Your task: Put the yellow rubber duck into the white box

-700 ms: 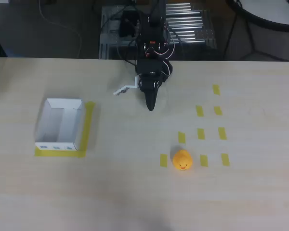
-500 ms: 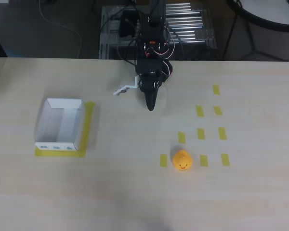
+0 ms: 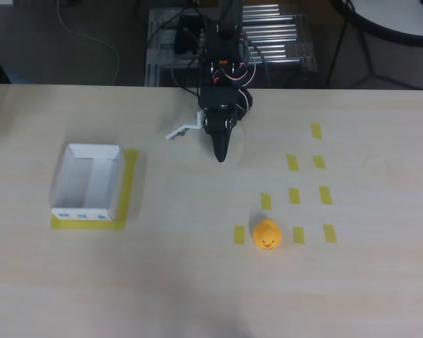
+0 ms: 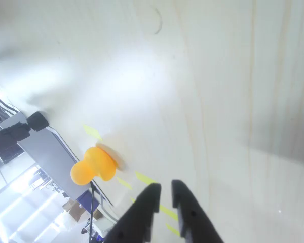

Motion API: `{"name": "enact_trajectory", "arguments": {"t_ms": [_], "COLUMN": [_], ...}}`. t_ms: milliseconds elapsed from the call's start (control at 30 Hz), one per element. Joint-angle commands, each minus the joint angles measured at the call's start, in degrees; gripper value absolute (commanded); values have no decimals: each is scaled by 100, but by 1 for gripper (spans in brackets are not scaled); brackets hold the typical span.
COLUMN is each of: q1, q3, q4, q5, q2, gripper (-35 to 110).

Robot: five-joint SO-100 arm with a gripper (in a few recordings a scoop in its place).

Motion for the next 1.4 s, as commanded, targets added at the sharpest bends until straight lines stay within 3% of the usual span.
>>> {"name": "enact_trajectory", "arguments": {"t_ms": [0, 1167, 1367], "q1": [141, 158, -369], "q3": [-18, -18, -378], "q4": [79, 79, 9], "q5": [26, 35, -536], "q2": [290, 290, -176], "gripper": [1, 0, 0]}}
